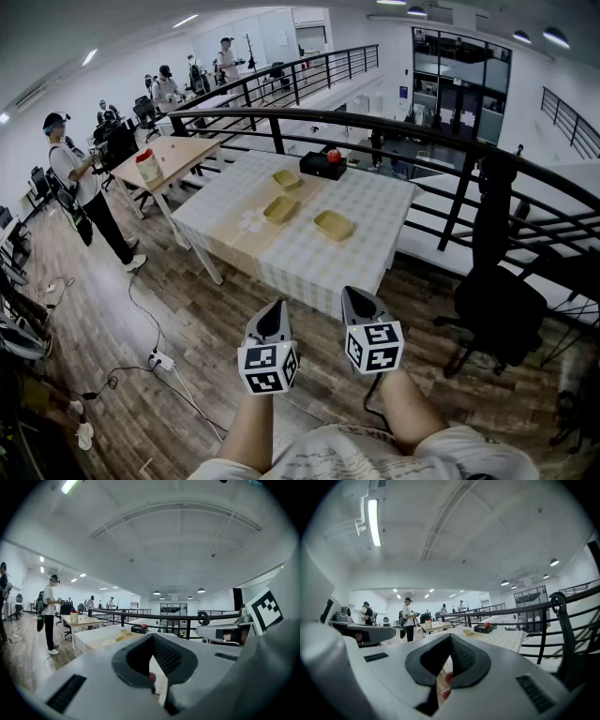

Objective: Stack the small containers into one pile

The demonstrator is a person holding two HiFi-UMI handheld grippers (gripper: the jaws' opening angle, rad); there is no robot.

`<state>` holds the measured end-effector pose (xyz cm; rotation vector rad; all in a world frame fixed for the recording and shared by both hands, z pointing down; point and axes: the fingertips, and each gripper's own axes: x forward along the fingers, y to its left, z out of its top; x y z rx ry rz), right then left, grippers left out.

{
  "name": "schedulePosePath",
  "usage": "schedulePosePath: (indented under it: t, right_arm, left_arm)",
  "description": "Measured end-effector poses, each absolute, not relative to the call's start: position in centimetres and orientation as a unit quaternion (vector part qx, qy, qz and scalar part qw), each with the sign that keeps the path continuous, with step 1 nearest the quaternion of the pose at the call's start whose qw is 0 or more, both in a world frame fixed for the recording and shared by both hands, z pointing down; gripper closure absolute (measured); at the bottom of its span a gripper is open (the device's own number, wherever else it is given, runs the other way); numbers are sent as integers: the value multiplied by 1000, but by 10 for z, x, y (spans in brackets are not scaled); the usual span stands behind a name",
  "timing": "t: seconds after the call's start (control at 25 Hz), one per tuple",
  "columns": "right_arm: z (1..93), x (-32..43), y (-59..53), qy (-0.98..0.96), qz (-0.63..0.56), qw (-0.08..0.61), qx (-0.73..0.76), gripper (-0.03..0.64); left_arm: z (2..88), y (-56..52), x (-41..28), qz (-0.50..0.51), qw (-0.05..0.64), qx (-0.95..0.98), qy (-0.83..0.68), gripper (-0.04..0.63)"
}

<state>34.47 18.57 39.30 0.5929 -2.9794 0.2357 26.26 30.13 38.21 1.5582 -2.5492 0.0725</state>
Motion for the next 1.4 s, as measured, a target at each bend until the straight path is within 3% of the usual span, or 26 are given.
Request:
schedulePosePath:
  t: [0.8,1.4]
  right_arm:
    - [402,346,156,-985,90,53,141,618]
    - [421,253,130,-987,77,72,123,618]
  left_arm:
    - [397,263,287,30,88,500,-861,597]
    - [408,240,196,18,81,490,-868,597]
